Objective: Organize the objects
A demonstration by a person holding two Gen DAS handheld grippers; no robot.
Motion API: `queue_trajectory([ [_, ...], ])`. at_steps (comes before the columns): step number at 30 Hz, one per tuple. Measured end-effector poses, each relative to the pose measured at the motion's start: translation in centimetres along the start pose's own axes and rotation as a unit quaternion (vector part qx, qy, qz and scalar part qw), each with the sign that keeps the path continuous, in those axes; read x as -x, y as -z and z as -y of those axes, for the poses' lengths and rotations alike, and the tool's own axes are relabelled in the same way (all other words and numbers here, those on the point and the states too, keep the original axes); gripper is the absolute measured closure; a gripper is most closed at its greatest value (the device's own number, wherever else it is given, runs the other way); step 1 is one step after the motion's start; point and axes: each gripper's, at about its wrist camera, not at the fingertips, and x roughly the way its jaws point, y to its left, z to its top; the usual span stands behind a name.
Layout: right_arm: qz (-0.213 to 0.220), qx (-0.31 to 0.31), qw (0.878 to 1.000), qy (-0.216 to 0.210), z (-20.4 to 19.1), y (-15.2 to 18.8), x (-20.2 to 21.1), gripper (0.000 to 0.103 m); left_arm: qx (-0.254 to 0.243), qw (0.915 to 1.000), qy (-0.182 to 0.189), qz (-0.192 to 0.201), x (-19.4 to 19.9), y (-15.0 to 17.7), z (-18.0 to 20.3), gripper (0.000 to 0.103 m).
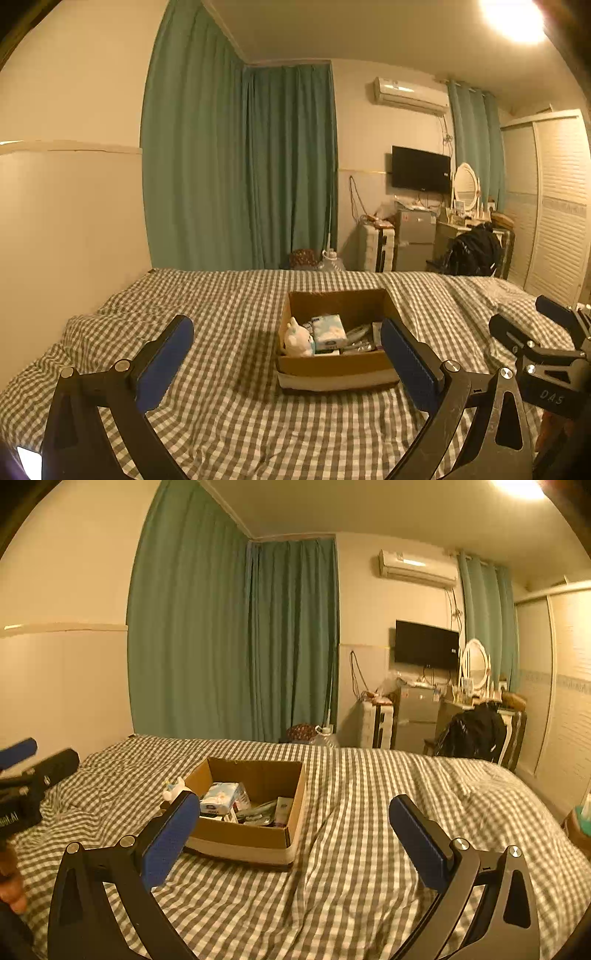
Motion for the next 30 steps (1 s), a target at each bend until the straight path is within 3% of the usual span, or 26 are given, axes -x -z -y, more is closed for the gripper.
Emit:
queue_trajectory([
  [8,0.009,-0.009,1.000,0.010,0.4,-0.2,0.5,0.000,-0.004,0.9998,0.004,-0.021,-0.4,1.2,0.4,0.000],
  [30,0.015,-0.016,1.000,0.018,0.8,-0.2,1.0,0.000,-0.005,0.9995,0.019,-0.026,-0.4,1.5,0.4,0.000],
])
